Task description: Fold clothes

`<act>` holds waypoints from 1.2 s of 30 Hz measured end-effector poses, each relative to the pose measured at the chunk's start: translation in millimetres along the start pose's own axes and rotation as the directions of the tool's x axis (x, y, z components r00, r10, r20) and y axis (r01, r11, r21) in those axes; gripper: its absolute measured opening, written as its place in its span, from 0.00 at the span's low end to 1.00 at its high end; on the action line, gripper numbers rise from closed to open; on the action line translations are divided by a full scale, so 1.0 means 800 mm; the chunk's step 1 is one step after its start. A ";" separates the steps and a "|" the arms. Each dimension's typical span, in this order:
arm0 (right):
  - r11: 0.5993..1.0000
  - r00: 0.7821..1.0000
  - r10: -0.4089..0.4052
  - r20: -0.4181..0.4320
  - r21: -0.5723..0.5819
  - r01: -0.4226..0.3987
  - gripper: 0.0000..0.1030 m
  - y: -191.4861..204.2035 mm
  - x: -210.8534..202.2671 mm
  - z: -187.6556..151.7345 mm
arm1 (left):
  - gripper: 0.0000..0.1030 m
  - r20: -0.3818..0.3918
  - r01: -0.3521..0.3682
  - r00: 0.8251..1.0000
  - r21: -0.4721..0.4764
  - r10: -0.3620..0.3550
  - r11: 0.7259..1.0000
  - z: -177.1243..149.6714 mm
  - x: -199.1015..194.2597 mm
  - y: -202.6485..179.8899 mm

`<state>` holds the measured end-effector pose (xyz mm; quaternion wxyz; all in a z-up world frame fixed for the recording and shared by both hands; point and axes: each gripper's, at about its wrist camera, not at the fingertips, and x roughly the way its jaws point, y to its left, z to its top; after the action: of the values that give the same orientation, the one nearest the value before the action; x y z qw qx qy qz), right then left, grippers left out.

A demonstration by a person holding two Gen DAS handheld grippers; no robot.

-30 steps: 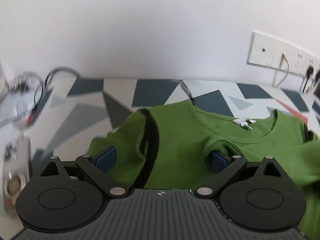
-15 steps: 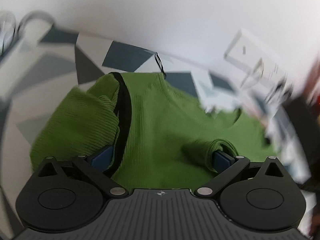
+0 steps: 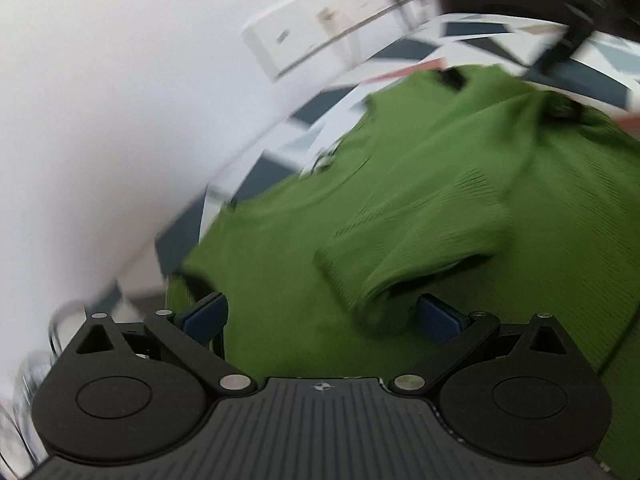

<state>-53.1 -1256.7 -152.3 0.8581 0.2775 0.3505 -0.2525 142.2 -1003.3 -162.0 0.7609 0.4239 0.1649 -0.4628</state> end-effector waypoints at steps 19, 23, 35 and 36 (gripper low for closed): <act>0.976 0.982 -0.186 0.030 0.119 0.181 0.02 -0.021 0.086 0.050 | 0.06 0.029 -0.001 0.999 -0.653 0.026 0.757 -0.017 0.022 0.124; 0.958 0.970 -0.235 0.058 0.181 0.221 0.00 -0.040 0.080 0.050 | 0.07 -0.051 -0.040 0.999 -0.731 0.004 0.681 -0.046 0.038 0.148; 0.997 0.998 -0.068 0.008 -0.041 0.068 0.32 0.027 0.087 0.044 | 0.71 -0.059 -0.034 0.998 -0.771 -0.018 0.636 -0.055 0.045 0.148; 0.995 0.996 -0.083 -0.013 -0.050 0.082 0.32 0.032 0.094 0.042 | 0.71 -0.061 -0.038 0.998 -0.789 -0.018 0.613 -0.057 0.047 0.153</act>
<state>25.7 -1277.8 -180.4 0.8509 0.2434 0.3742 -0.2771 271.5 -961.8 -152.6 0.8667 0.0615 0.3730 -0.3253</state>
